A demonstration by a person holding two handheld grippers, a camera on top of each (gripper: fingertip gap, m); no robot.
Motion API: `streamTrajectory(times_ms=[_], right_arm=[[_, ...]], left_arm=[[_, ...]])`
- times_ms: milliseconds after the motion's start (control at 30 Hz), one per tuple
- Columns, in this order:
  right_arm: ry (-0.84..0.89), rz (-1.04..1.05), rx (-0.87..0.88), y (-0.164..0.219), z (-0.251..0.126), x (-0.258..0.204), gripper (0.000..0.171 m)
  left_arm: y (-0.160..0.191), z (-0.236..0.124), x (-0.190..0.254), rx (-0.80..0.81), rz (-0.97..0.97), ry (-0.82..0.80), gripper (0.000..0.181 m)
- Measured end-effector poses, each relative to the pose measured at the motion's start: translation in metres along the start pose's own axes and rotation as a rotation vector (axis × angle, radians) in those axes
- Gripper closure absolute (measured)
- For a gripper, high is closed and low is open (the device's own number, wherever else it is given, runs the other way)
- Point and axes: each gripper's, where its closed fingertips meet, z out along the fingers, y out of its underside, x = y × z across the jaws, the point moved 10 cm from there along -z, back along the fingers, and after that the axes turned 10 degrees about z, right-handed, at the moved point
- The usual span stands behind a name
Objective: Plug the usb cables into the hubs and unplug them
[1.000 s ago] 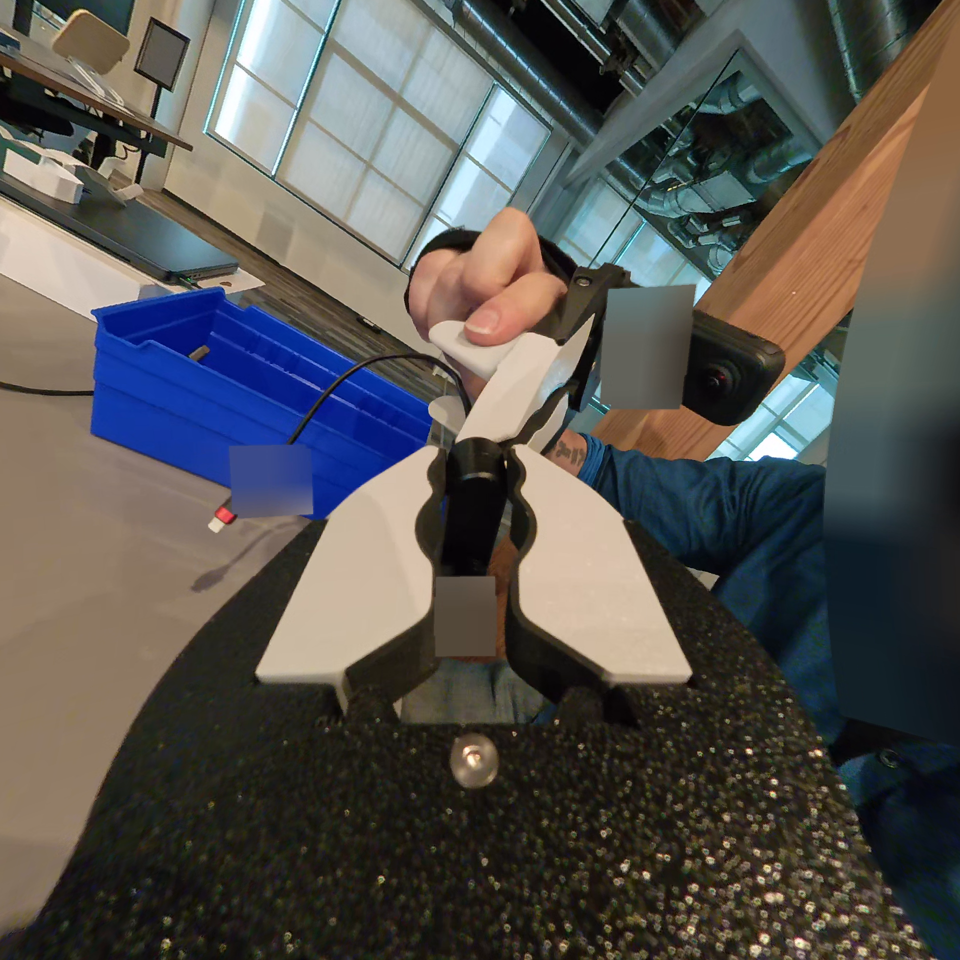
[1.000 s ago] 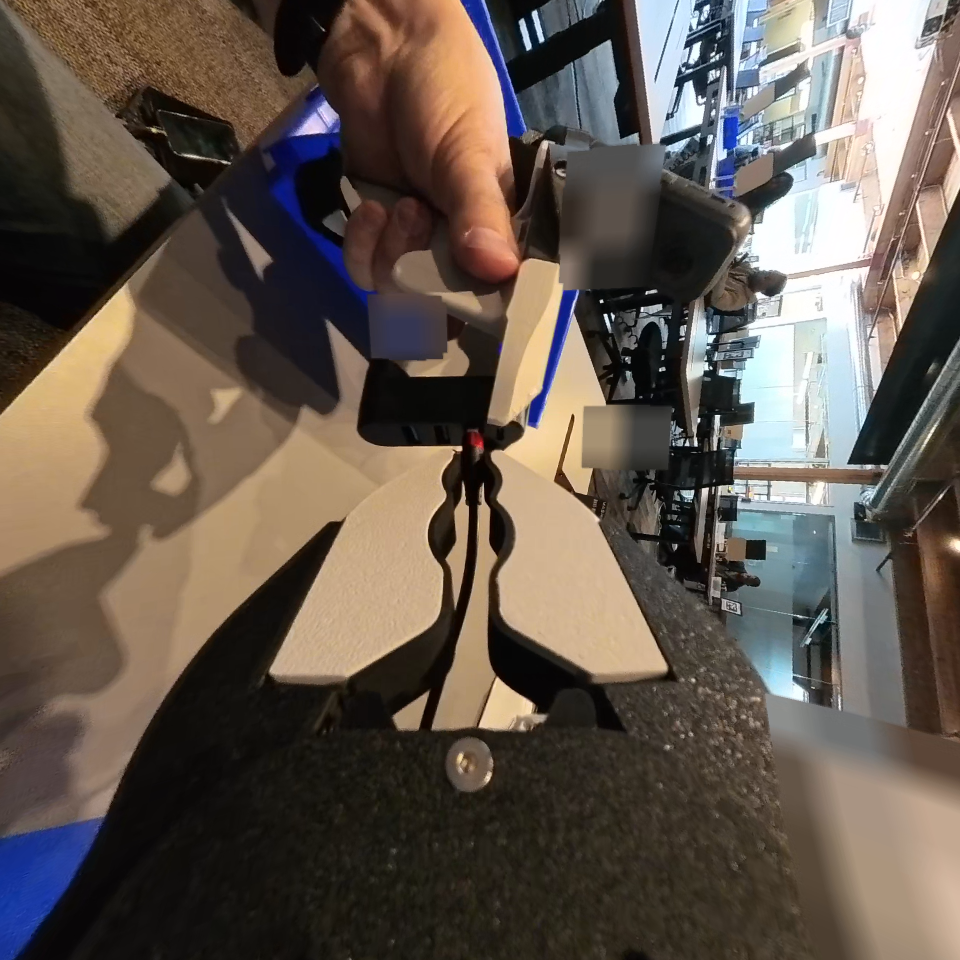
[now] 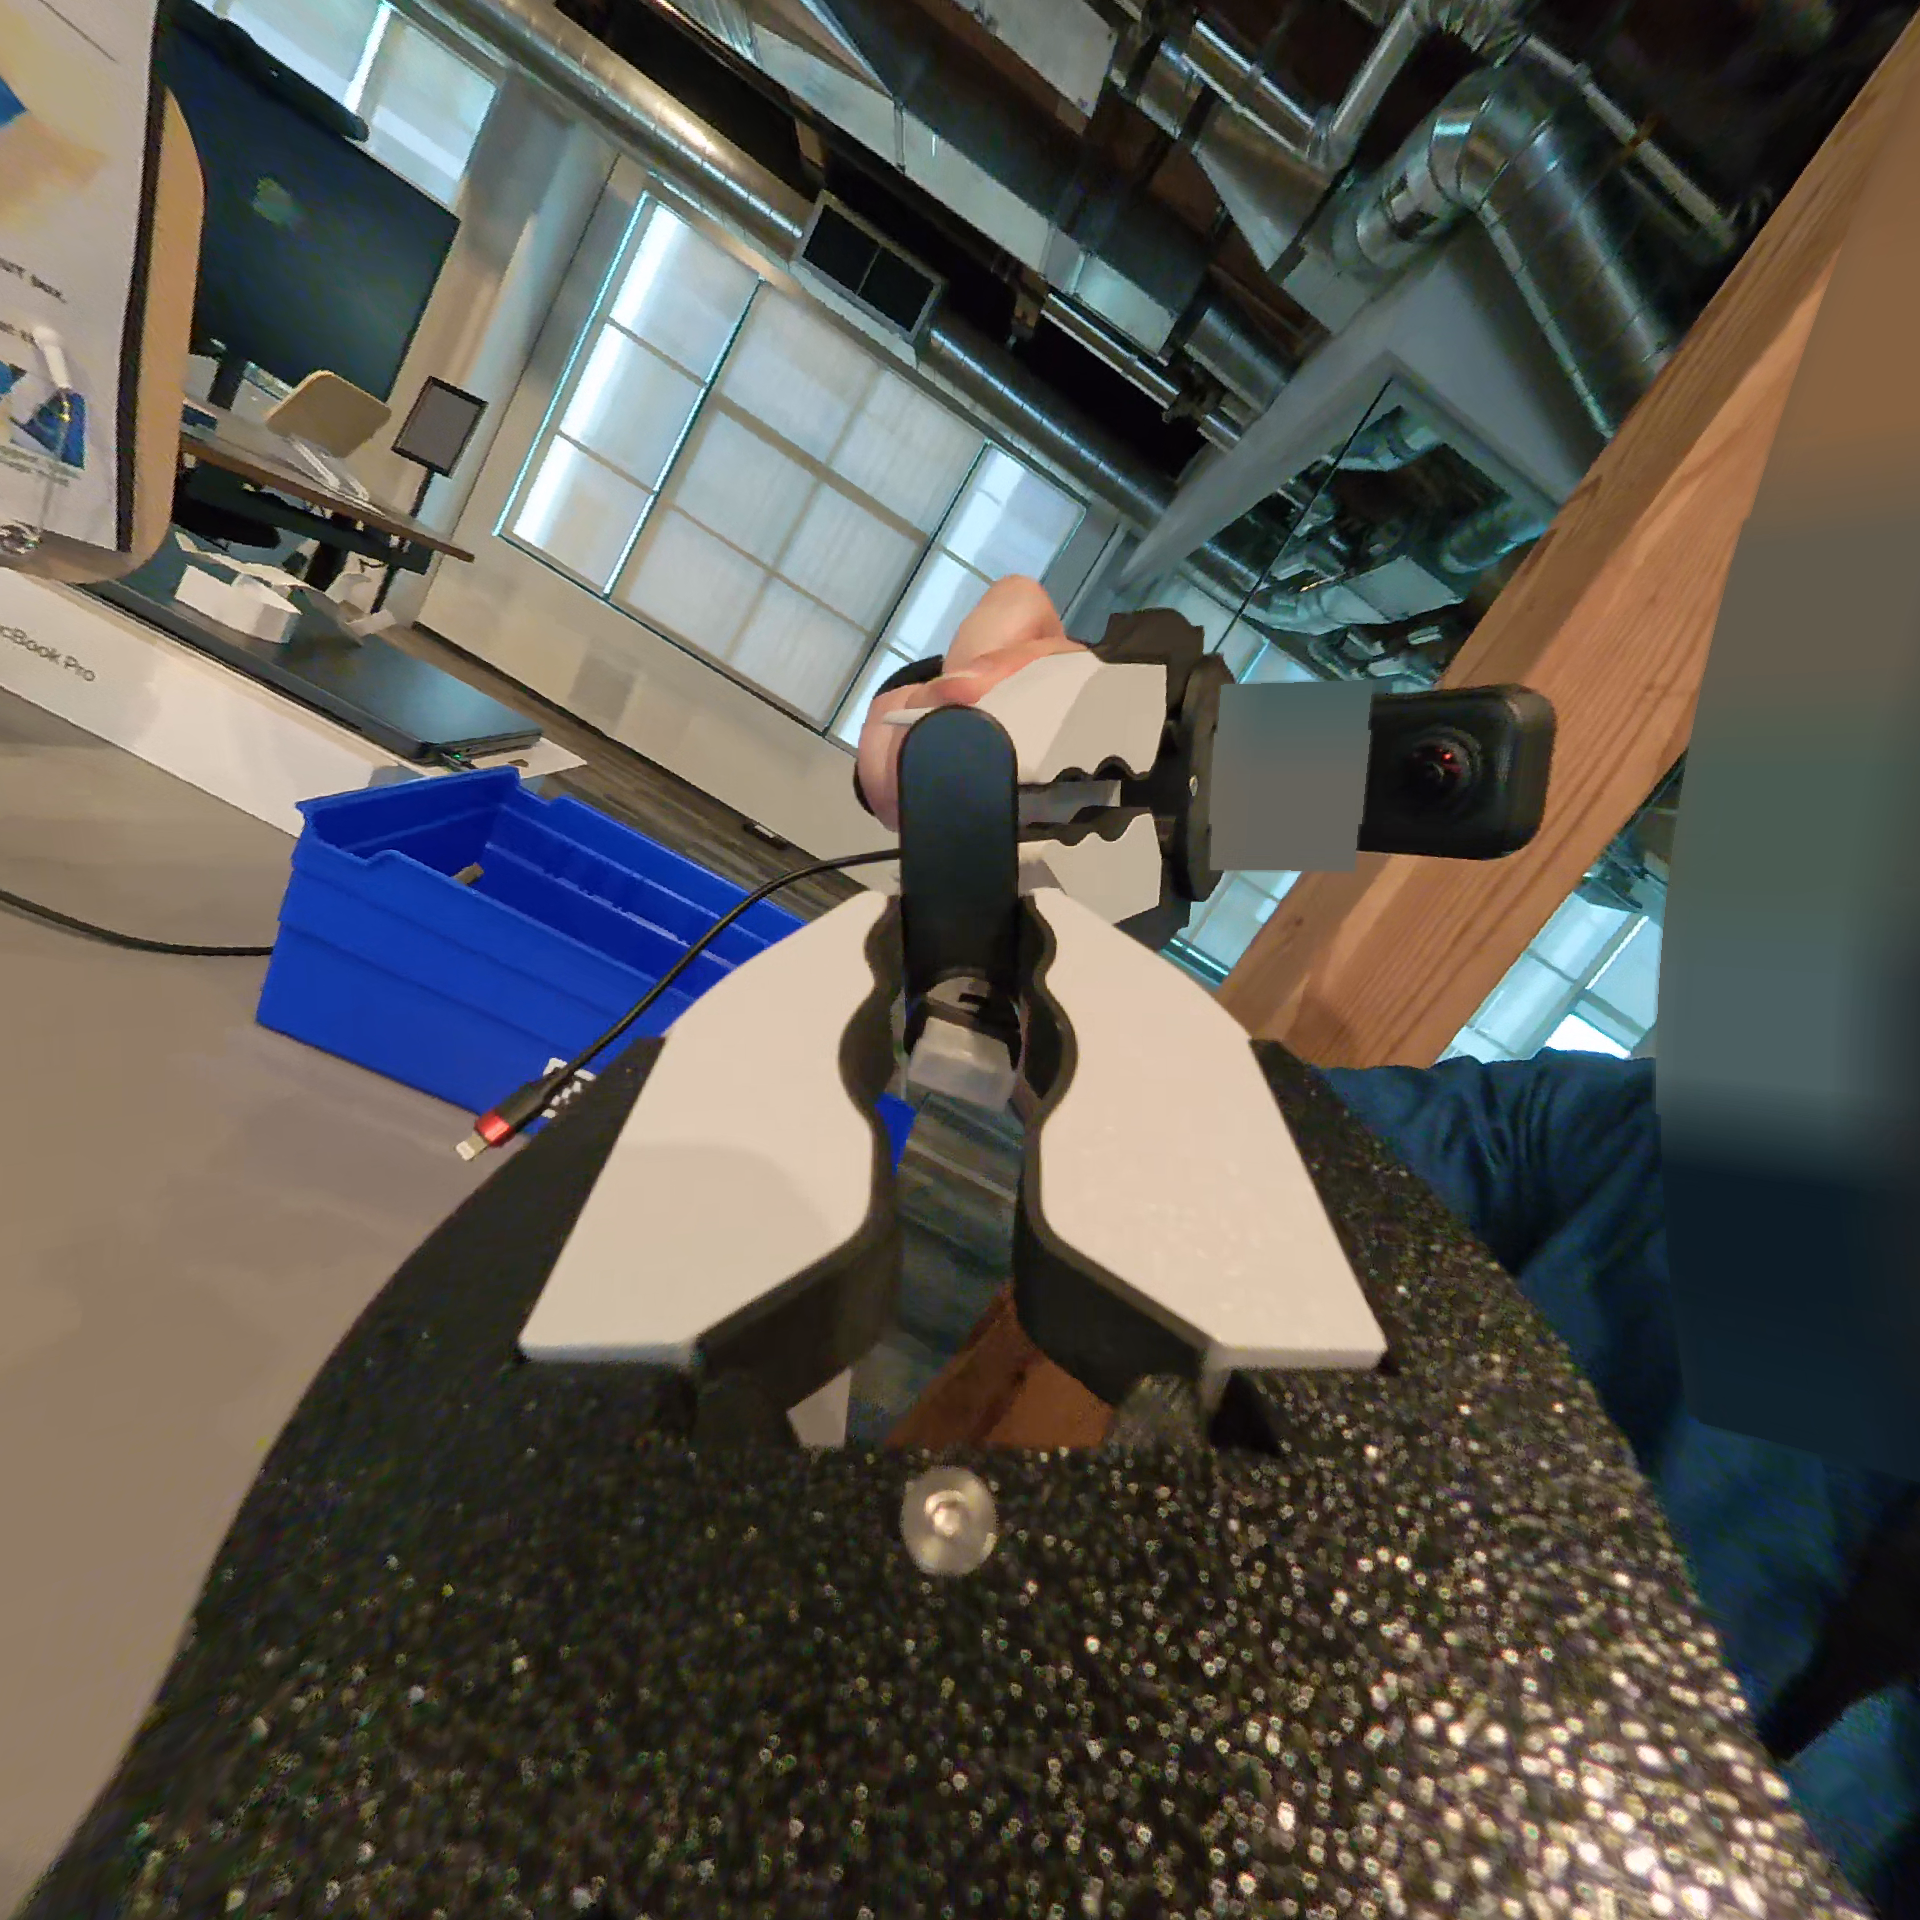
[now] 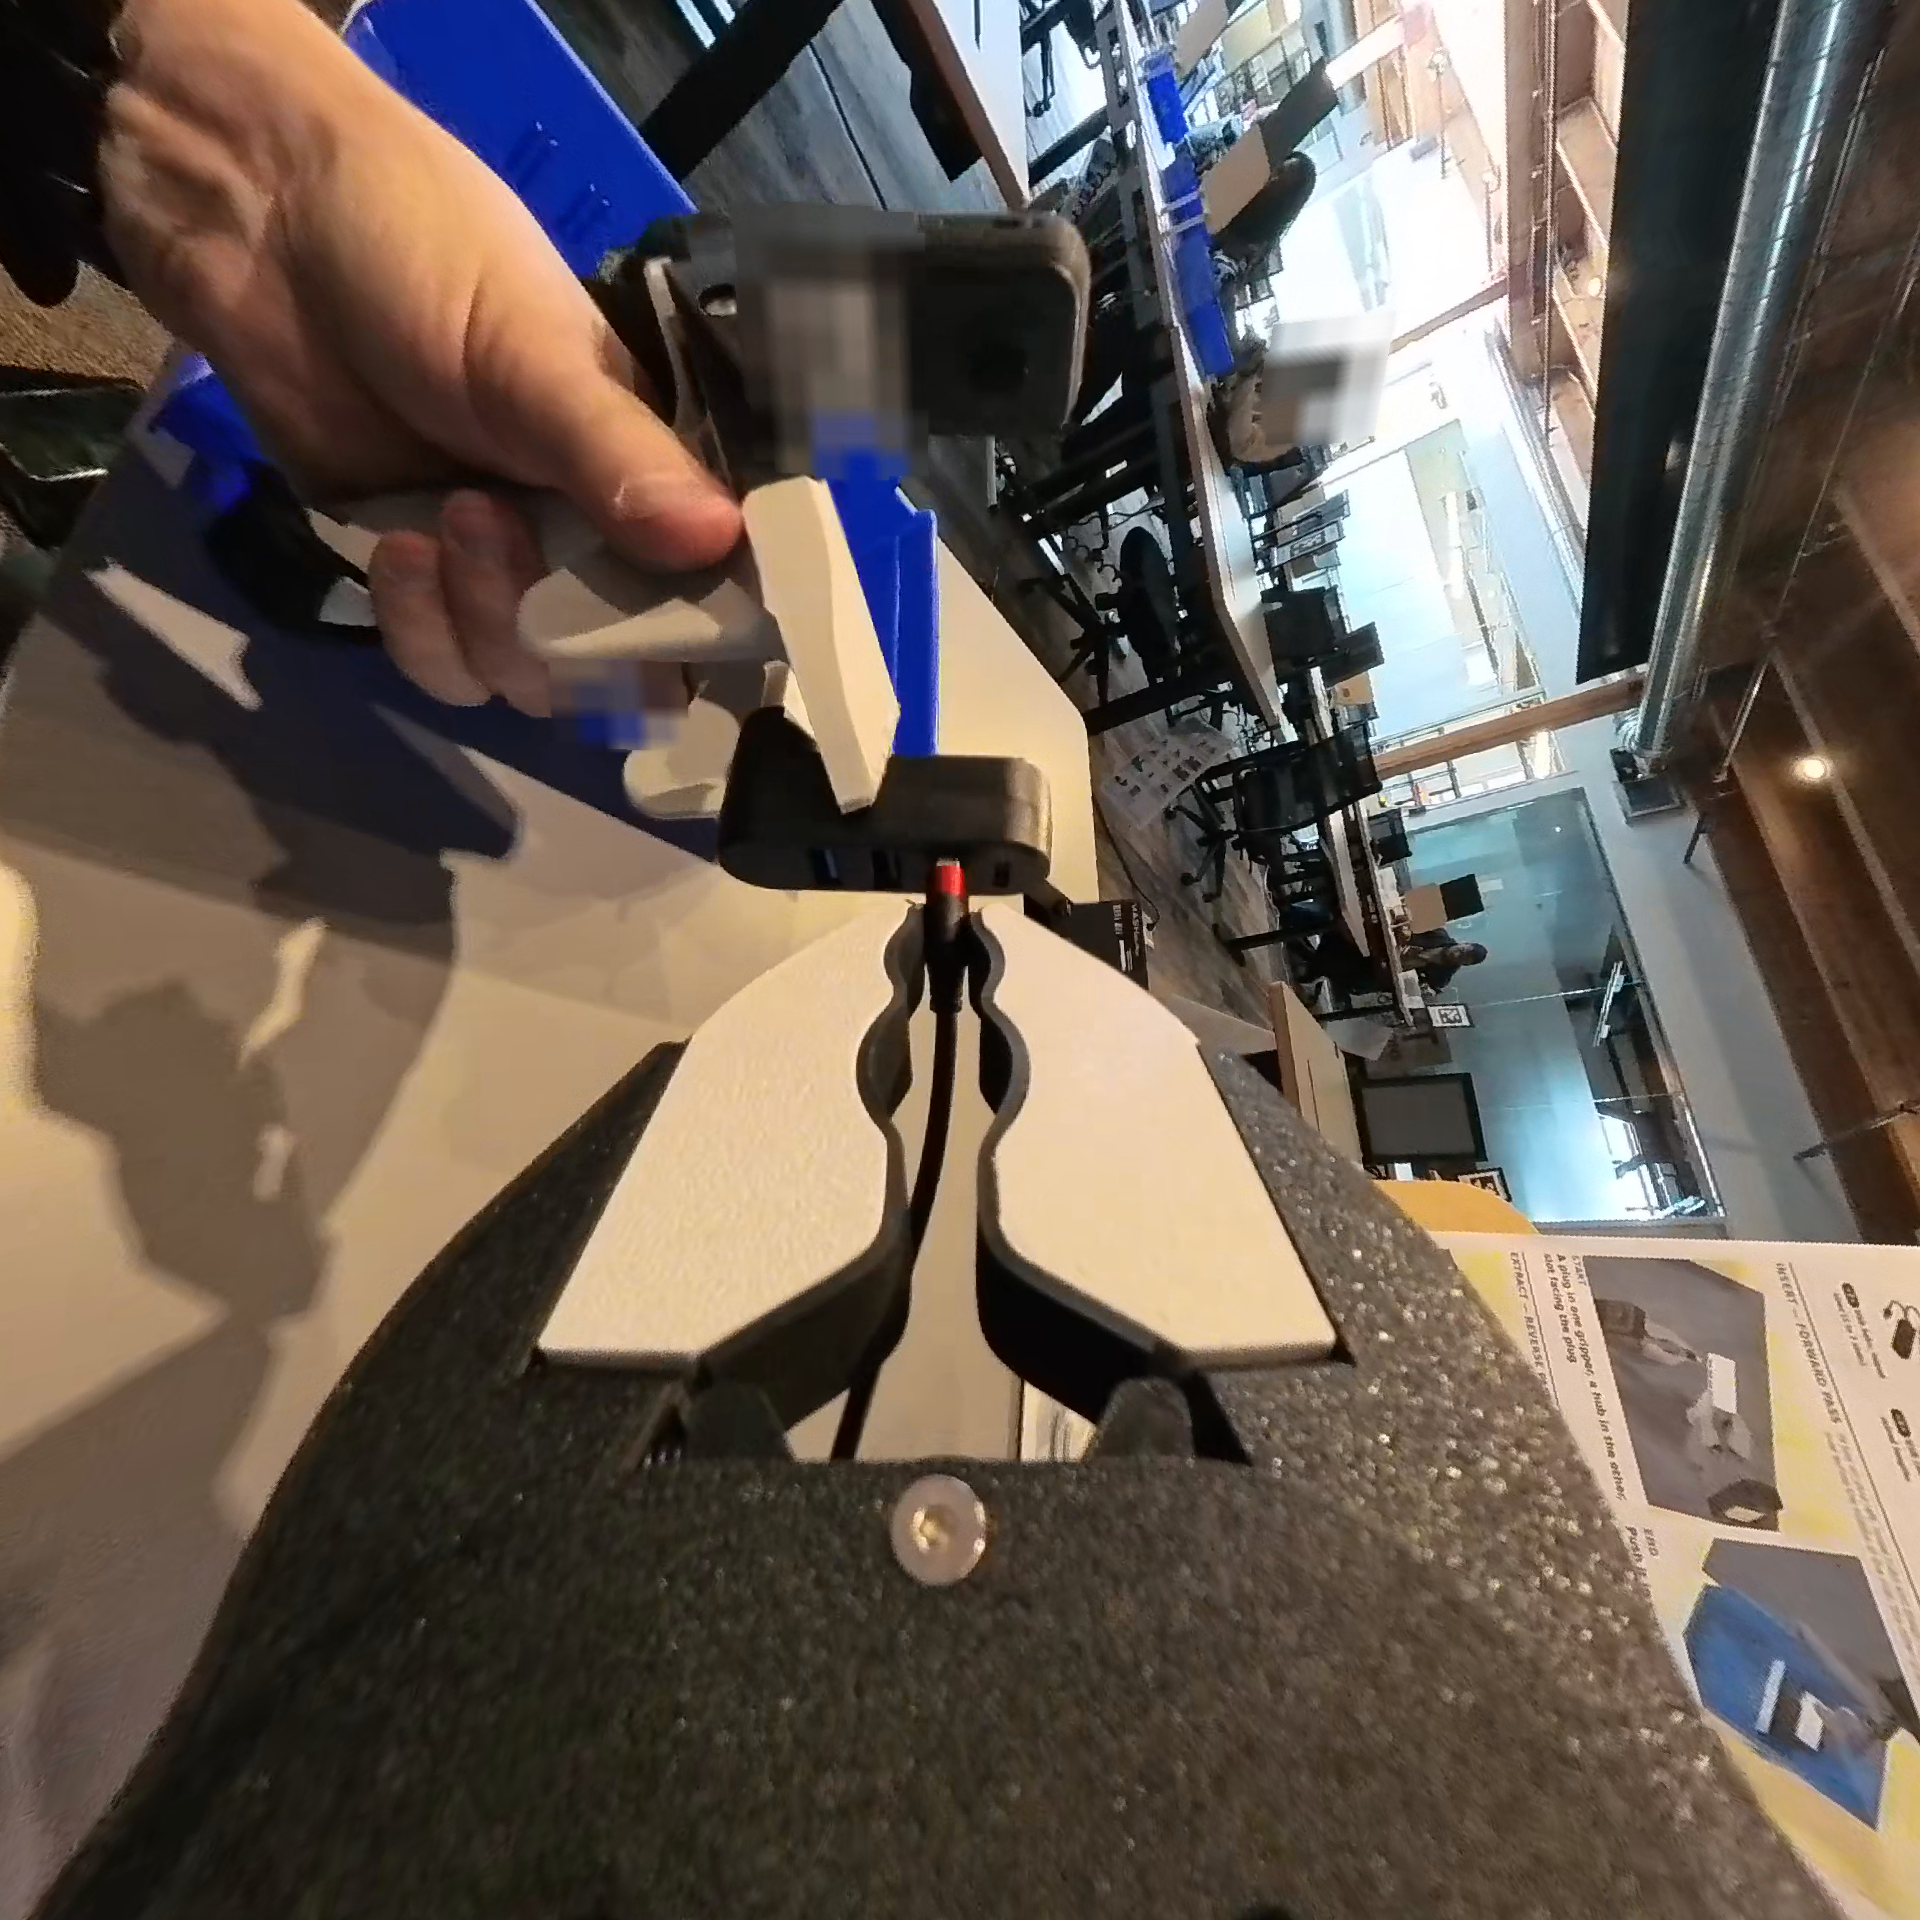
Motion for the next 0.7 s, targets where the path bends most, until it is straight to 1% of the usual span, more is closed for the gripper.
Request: streamTrajectory(times_ms=[100, 233, 367, 467, 533, 600, 700], right_arm=[[-0.019, 0.018, 0.033, 0.001, -0.003, 0.002, 0.164], [-0.020, 0.002, 0.071, 0.001, -0.008, 0.002, 0.164], [-0.023, 0.003, 0.095, 0.002, -0.009, 0.002, 0.155], [-0.008, -0.004, 0.116, 0.001, -0.011, 0.002, 0.156], [0.001, -0.008, 0.132, -0.001, -0.013, 0.002, 0.160], [-0.002, -0.003, 0.131, 0.000, -0.014, 0.002, 0.163], [-0.004, 0.001, 0.121, 0.002, -0.013, 0.002, 0.163]], left_arm=[[-0.001, 0.001, 0.003, -0.004, 0.031, -0.001, 0.161], [-0.002, 0.004, 0.007, 0.003, 0.014, 0.030, 0.161], [-0.002, 0.004, 0.007, 0.020, -0.027, 0.066, 0.161], [0.000, 0.004, 0.006, 0.022, -0.041, 0.068, 0.161], [0.000, 0.003, 0.004, 0.032, -0.054, 0.069, 0.161], [0.000, 0.003, 0.003, 0.048, -0.076, 0.088, 0.161], [0.001, 0.003, 0.002, 0.053, -0.090, 0.108, 0.161]])
